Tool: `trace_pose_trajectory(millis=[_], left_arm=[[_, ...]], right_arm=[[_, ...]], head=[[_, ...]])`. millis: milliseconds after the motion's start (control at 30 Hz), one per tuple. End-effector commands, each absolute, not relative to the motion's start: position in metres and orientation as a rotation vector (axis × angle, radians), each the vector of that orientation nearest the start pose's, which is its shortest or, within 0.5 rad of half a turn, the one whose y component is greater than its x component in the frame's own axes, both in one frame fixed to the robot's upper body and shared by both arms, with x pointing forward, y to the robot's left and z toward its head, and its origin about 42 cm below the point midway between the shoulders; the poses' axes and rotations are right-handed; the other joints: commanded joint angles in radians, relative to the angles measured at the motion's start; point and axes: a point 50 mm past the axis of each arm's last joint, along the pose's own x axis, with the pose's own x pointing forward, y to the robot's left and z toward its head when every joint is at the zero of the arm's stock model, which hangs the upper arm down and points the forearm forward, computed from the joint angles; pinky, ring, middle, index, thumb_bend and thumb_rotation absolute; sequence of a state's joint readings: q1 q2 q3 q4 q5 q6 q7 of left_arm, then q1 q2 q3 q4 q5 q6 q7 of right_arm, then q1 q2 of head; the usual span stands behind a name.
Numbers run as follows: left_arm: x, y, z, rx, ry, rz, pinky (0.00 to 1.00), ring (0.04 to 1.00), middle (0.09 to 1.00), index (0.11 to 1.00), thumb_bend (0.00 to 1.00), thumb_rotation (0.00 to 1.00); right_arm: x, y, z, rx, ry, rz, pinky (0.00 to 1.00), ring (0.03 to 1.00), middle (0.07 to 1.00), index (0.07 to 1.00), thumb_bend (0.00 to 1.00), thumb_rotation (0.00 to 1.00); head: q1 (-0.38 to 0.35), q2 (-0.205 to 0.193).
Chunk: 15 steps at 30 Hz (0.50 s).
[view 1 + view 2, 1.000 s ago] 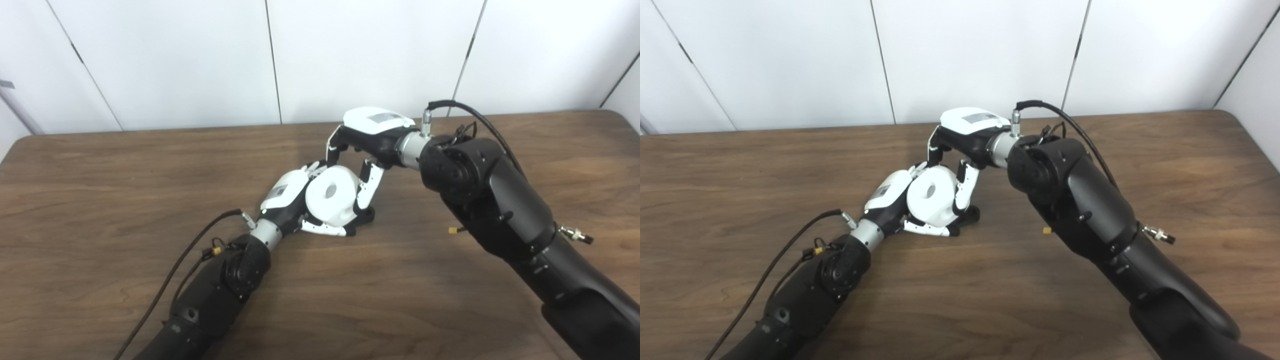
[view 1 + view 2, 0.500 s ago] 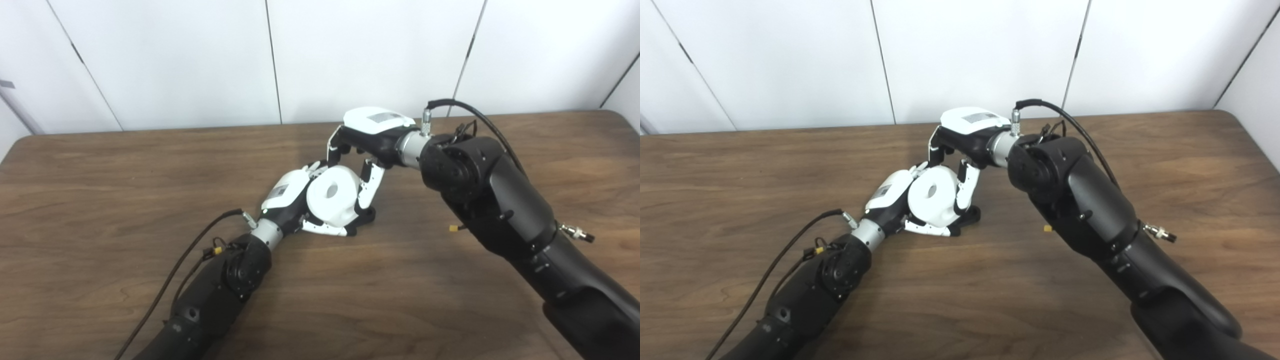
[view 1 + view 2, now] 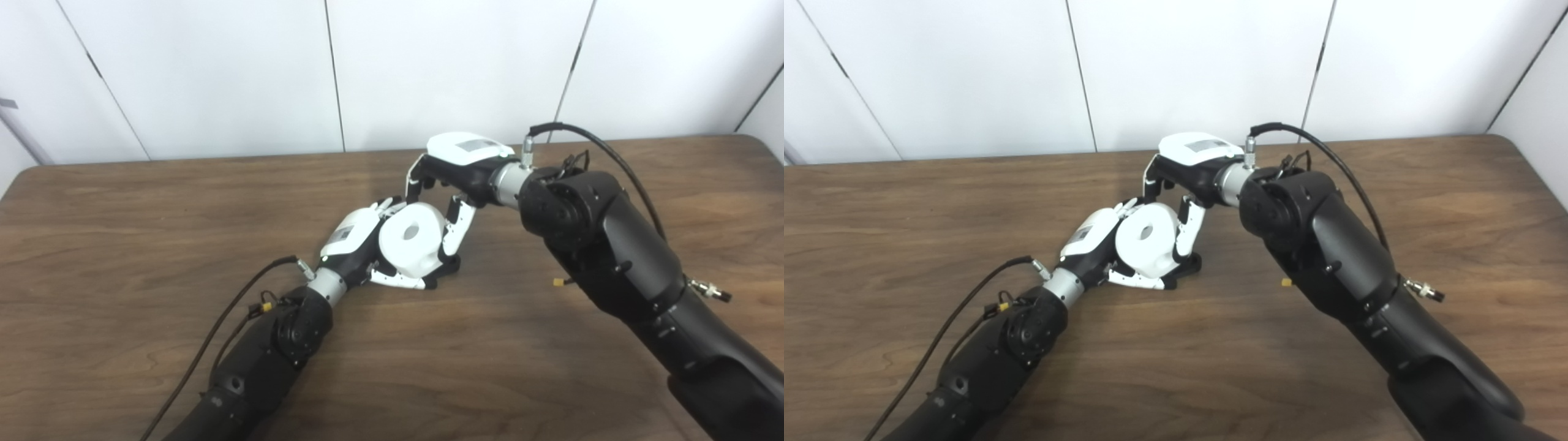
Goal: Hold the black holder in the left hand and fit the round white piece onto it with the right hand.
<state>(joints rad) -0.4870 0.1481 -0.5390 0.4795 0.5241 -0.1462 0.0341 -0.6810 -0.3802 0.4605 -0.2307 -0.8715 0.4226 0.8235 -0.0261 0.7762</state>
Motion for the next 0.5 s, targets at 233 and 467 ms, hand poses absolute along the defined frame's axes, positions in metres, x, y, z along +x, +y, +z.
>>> trace_pose_trajectory(millis=[233, 467], left_arm=[[0.3669, 0.0988, 0.0644, 0.904, -0.074, -0.737, 1.00, 1.000, 0.922, 0.480, 0.52, 0.06], [0.3667, 0.0989, 0.0649, 0.899, -0.073, -0.734, 1.00, 1.000, 0.922, 0.480, 0.52, 0.06]], right_arm=[[0.4018, -0.1658, 0.3117, -1.430, -0.125, 0.540, 0.66, 0.746, 0.729, 0.485, 0.52, 0.14], [0.4015, -0.1653, 0.3117, -1.427, -0.128, 0.538, 0.69, 0.753, 0.723, 0.484, 0.52, 0.13]], head=[[0.004, 0.003], [0.003, 0.006]])
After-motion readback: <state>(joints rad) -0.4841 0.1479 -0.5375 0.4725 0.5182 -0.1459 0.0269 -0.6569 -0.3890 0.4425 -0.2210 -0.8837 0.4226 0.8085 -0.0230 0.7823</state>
